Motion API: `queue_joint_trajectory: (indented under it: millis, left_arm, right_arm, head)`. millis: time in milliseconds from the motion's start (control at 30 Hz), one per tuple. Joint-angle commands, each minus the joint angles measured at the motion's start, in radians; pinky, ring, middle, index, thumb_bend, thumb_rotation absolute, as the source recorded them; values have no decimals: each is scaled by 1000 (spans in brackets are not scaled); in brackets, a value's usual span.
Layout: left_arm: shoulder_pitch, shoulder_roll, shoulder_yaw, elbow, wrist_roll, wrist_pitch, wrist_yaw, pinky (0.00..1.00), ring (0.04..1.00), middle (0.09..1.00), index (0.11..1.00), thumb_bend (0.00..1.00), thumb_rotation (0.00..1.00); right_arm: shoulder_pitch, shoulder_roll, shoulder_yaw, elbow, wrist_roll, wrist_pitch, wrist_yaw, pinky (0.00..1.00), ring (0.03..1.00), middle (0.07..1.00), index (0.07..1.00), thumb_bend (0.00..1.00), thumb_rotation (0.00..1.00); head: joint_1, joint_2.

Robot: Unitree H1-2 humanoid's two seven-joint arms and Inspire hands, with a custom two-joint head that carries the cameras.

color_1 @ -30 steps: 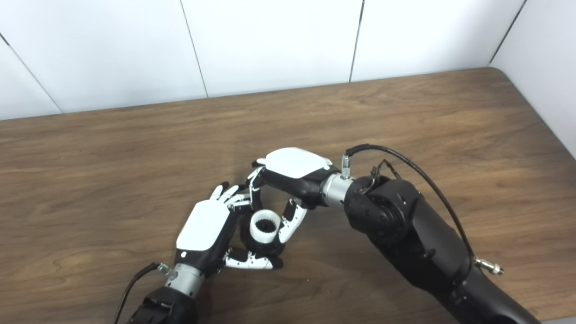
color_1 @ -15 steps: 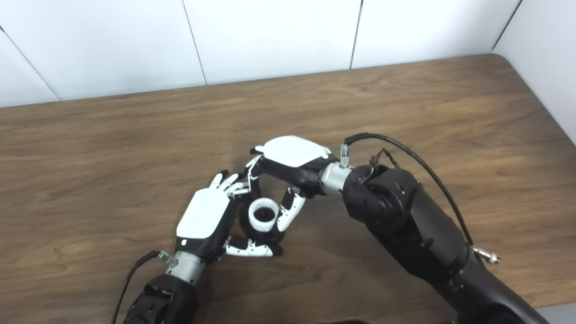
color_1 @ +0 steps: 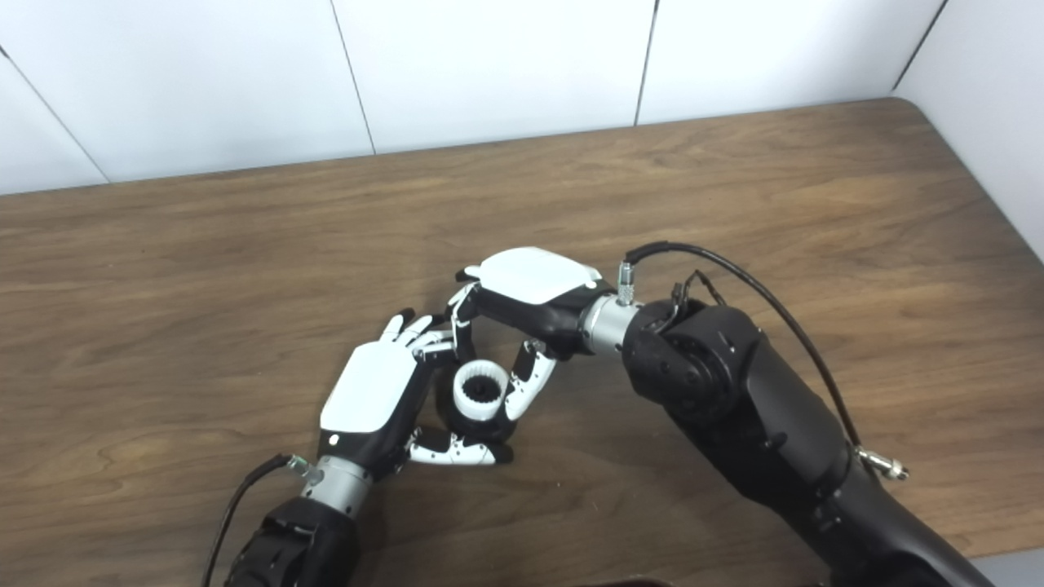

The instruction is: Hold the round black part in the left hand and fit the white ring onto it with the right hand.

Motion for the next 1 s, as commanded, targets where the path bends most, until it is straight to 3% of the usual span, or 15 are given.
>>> queue_joint_trajectory:
  millis: [0,967]
  left_arm:
    - [19,11,-17,29,24,31,-72,1000,919,791,482,525,55]
    - [12,-1,-25,41,21,35,-56,1000,913,787,482,525,55]
  right_arm:
    - [-17,0,-13,-12,-6,-22,-13,999,968,830,484,525,136]
    - [-4,40,-23,-27,-50,-15,2,1000,963,818,483,524,136]
  head:
    - [0,1]
    - [-4,1]
